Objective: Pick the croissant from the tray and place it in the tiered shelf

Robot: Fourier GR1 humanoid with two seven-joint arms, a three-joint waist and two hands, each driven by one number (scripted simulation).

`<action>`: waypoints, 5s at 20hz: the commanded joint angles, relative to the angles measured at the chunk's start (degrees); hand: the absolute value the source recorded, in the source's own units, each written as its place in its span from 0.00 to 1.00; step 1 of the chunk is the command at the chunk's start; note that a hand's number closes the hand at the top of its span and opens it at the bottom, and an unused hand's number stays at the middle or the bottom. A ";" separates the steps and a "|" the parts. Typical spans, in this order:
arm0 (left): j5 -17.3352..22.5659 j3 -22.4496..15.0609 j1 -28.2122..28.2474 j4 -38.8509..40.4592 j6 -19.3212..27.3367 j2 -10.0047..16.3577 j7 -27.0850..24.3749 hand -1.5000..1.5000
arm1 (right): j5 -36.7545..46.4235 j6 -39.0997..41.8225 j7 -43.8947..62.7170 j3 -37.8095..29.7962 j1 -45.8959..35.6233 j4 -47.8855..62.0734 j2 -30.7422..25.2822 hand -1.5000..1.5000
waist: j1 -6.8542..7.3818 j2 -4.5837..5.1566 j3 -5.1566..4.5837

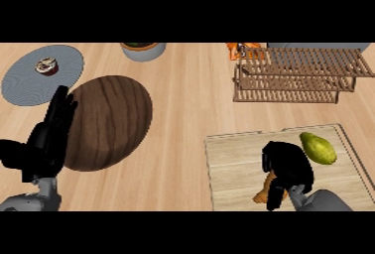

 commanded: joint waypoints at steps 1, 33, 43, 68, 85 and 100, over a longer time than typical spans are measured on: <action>-0.86 0.18 -0.41 3.59 -0.08 -1.54 -3.54 0.50 | -0.51 -5.12 -7.24 -1.64 0.59 2.27 3.20 1.00 | -0.19 0.51 0.56; -2.87 2.25 0.79 -4.18 -1.96 -2.26 4.18 0.50 | -5.15 -2.30 0.20 -38.73 -13.97 -15.84 2.05 1.00 | 0.33 0.46 0.55; -2.61 3.73 1.05 -1.70 -4.49 -2.93 1.56 0.50 | -4.80 -11.99 -16.48 -44.59 -20.78 6.81 3.83 1.00 | 0.54 0.55 0.55; -8.01 1.04 -1.97 -2.41 -2.65 -7.17 3.59 0.50 | -12.22 -21.60 -42.19 -55.28 -43.88 55.75 3.71 0.00 | 0.97 0.82 0.59; -5.22 5.01 -0.55 -4.61 -4.77 -5.30 5.71 0.50 | -25.27 -18.76 -39.13 -65.41 -35.00 41.94 -5.34 0.00 | -0.94 0.09 0.54; -6.88 4.33 0.93 -3.68 -4.45 -7.28 3.13 0.50 | -42.58 4.05 -37.38 -78.09 -9.68 26.03 -17.53 0.00 | -0.85 0.22 0.54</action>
